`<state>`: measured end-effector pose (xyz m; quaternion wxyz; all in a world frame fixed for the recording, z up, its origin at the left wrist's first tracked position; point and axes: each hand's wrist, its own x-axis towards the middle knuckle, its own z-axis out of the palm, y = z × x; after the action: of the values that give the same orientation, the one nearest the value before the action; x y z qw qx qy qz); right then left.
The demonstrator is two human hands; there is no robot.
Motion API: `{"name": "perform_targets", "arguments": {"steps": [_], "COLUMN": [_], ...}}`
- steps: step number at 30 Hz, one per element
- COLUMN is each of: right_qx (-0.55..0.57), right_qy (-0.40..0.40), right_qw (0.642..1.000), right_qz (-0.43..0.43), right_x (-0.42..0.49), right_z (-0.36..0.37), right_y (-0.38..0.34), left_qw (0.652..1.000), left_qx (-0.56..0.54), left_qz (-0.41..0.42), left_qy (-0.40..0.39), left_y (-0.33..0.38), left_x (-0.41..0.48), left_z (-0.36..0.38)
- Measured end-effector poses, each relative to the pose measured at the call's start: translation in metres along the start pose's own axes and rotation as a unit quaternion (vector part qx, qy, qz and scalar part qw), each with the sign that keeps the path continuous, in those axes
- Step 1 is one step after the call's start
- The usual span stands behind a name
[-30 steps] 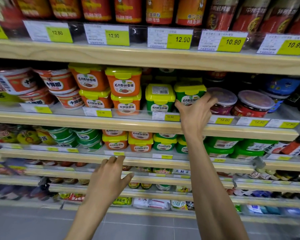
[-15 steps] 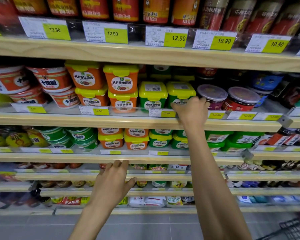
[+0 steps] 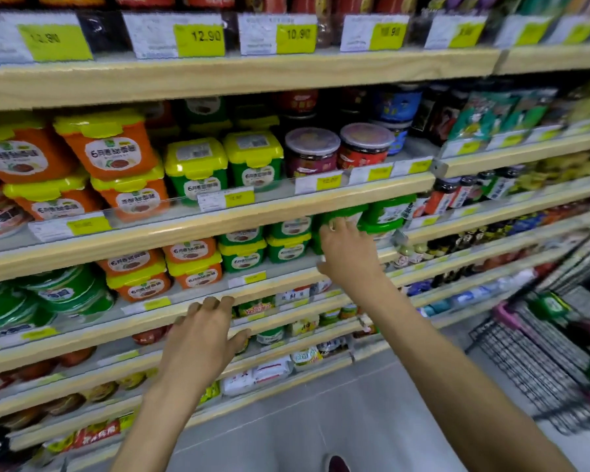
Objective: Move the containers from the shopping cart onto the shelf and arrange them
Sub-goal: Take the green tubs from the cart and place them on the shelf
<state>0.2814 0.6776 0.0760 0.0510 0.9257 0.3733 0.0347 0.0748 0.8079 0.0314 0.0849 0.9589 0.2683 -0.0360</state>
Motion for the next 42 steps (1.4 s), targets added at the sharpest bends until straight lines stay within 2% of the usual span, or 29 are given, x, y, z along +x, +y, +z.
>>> {"name": "perform_targets", "arguments": {"steps": [6,10,18,26,32,36,42], "right_qx": [-0.024,-0.003,0.04,0.092,0.118,0.117,0.129], "right_qy": [-0.077,-0.124,-0.179,-0.212,-0.208,-0.237,-0.284], "right_qw": [0.996,0.989,0.959,0.914,0.896,0.894,0.886], "right_qz": [0.025,0.085,0.216,0.334,0.375,0.362,0.343], "right_x": [-0.05,-0.096,-0.204,-0.296,-0.308,-0.293,-0.253], "right_z": [0.047,0.078,0.134,0.183,0.218,0.245,0.283], "right_y": [0.074,0.141,0.333,0.492,0.562,0.595,0.656], "left_qw": [0.996,0.986,0.954,0.921,0.897,0.879,0.857], "left_qx": [0.034,0.059,0.074,0.087,0.109,0.155,0.156], "left_qz": [0.082,0.146,0.273,0.342,0.392,0.418,0.452], "left_qy": [-0.026,-0.06,-0.102,-0.164,-0.174,-0.17,-0.194], "left_y": [0.075,0.146,0.355,0.539,0.623,0.673,0.76], "left_x": [0.017,0.031,0.057,0.074,0.097,0.129,0.199], "left_z": [0.013,0.029,0.083,0.148,0.18,0.204,0.242]}}
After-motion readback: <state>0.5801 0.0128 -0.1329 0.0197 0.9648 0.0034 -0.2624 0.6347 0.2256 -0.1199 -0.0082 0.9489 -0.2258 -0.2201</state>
